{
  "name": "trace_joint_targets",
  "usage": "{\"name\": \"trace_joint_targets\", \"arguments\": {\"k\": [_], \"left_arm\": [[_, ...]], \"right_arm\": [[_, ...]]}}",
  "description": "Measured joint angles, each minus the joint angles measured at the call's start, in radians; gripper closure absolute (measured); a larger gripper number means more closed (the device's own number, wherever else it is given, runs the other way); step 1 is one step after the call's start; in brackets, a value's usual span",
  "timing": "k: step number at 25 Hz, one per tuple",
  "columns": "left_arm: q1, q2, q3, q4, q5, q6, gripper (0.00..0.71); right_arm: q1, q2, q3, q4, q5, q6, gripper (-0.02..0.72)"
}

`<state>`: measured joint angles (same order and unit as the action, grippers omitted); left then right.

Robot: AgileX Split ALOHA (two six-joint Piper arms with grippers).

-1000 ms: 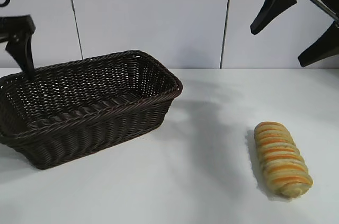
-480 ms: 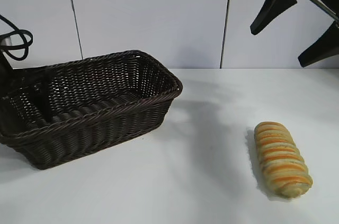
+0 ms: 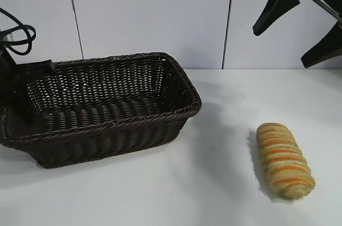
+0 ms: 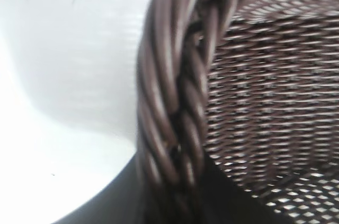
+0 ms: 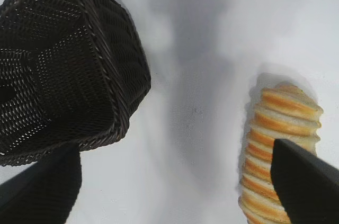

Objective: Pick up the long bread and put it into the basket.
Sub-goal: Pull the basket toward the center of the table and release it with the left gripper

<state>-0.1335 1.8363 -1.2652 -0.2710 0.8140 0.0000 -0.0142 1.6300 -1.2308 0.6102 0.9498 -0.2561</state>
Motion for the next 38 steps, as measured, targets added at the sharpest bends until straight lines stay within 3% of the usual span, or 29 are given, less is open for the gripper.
{"name": "trace_joint_targets", "arguments": {"k": [6, 13, 21, 22, 24, 26, 28, 30, 34, 38], "left_arm": [[-0.016, 0.007, -0.024, -0.170, 0.016, 0.130, 0.611], [-0.104, 0.113, -0.028, -0.187, -0.053, 0.148, 0.611], [-0.105, 0.183, -0.031, -0.212, -0.081, 0.148, 0.610], [-0.105, 0.183, -0.032, -0.213, -0.081, 0.148, 0.590], [-0.105, 0.183, -0.033, -0.215, -0.080, 0.148, 0.471], [-0.105, 0.181, -0.034, -0.216, -0.072, 0.148, 0.238], [-0.105, 0.173, -0.036, -0.209, -0.063, 0.148, 0.107], [-0.105, 0.151, -0.051, -0.168, -0.053, 0.148, 0.051], [-0.087, 0.080, -0.133, -0.026, -0.002, 0.082, 0.022], [-0.008, 0.037, -0.252, 0.106, 0.082, 0.020, 0.017]], "right_arm": [[0.000, 0.000, 0.000, 0.000, -0.002, 0.000, 0.008], [0.000, 0.000, 0.000, 0.000, -0.002, 0.000, 0.008], [0.000, 0.000, 0.000, 0.000, -0.001, 0.000, 0.008], [0.000, 0.000, 0.000, 0.000, -0.001, 0.000, 0.008], [0.000, 0.000, 0.000, 0.000, -0.001, 0.000, 0.008], [0.000, 0.000, 0.000, 0.000, 0.001, 0.000, 0.008], [0.000, 0.000, 0.000, 0.000, 0.001, 0.000, 0.008], [0.000, 0.000, 0.000, 0.000, 0.001, 0.000, 0.008], [0.000, 0.000, 0.000, 0.000, 0.003, 0.000, 0.008], [0.000, 0.000, 0.000, 0.000, 0.021, 0.000, 0.008]]}}
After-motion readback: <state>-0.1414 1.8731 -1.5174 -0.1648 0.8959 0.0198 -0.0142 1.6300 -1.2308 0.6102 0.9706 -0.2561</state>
